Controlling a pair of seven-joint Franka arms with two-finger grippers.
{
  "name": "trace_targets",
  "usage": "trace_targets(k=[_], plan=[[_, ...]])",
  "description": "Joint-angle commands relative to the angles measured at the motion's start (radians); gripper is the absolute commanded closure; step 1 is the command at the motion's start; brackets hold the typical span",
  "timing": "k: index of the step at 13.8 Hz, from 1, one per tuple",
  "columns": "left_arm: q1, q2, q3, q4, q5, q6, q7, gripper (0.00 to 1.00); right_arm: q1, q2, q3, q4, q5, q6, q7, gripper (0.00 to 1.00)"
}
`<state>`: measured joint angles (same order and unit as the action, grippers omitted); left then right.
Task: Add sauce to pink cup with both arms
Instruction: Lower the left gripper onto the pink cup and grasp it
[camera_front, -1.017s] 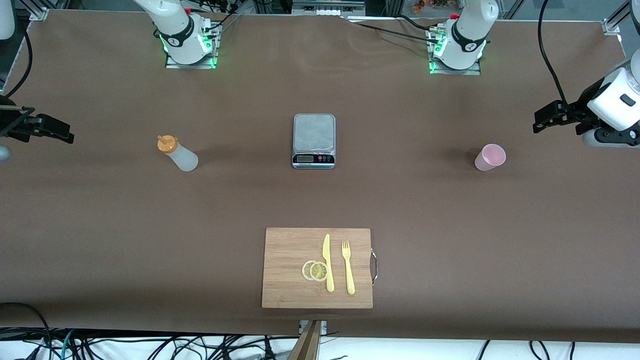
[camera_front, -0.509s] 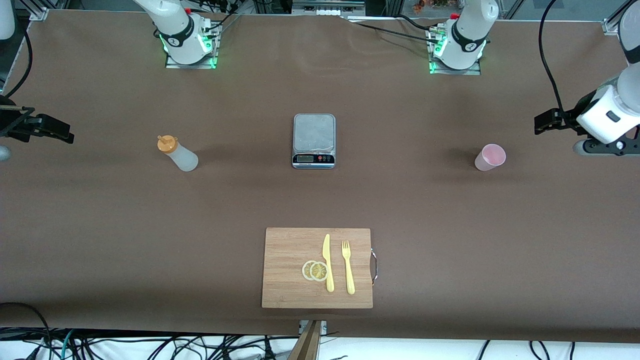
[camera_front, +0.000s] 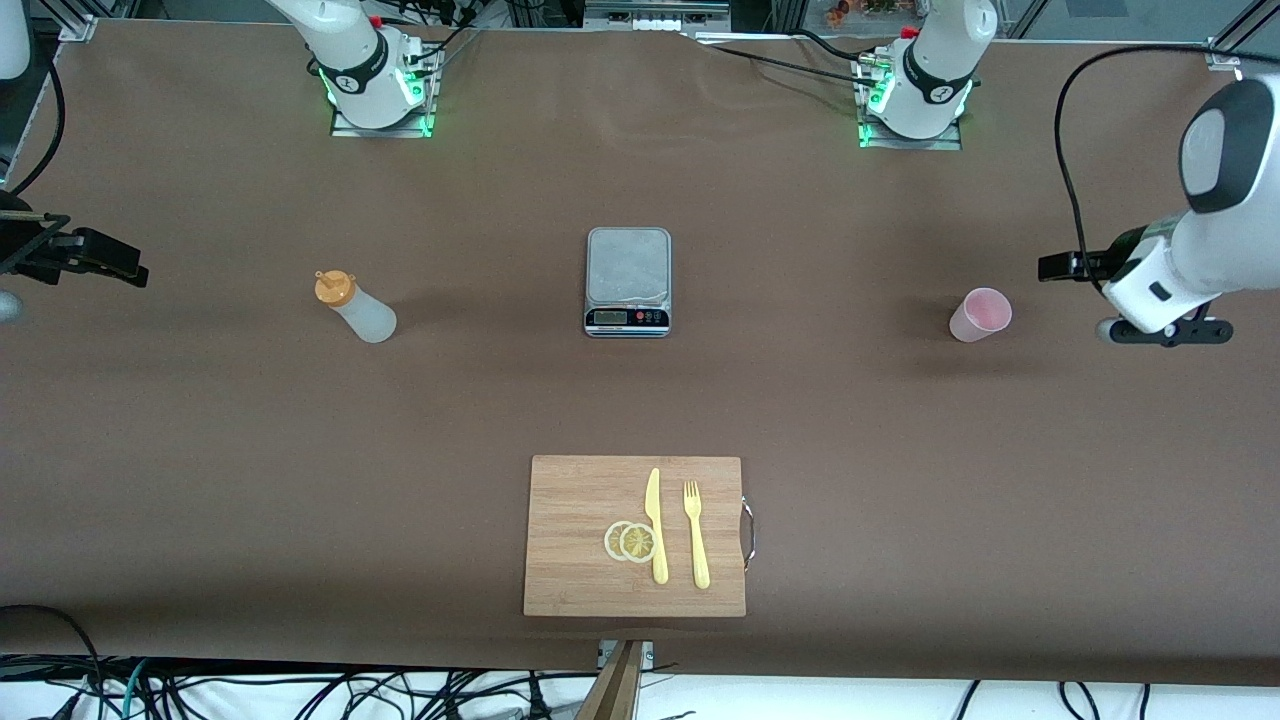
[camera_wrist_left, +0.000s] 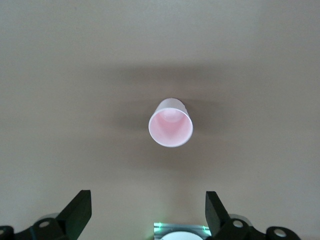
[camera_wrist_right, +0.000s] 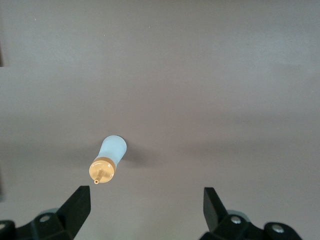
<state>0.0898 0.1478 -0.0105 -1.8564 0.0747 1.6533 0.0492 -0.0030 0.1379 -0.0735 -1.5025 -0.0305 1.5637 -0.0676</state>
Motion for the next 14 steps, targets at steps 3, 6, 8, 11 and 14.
trace_targets(k=[3,6,8,11,14], plan=[[0.063,0.021,-0.005,-0.180,0.013,0.267,0.130,0.00,-0.003,0.006,0.003,0.018,0.009,-0.010,0.009,0.00],[0.073,0.061,-0.005,-0.254,-0.053,0.405,0.271,0.00,-0.003,0.006,0.003,0.018,0.009,-0.010,0.008,0.00],[0.093,0.099,-0.006,-0.264,-0.079,0.436,0.372,0.00,-0.003,0.006,0.003,0.018,0.009,-0.010,0.008,0.00],[0.093,0.102,-0.006,-0.322,-0.093,0.515,0.432,0.02,-0.003,0.006,0.003,0.018,0.011,-0.010,0.008,0.00],[0.091,0.108,-0.006,-0.379,-0.082,0.622,0.448,0.14,-0.003,0.006,0.003,0.018,0.011,-0.010,0.008,0.00]])
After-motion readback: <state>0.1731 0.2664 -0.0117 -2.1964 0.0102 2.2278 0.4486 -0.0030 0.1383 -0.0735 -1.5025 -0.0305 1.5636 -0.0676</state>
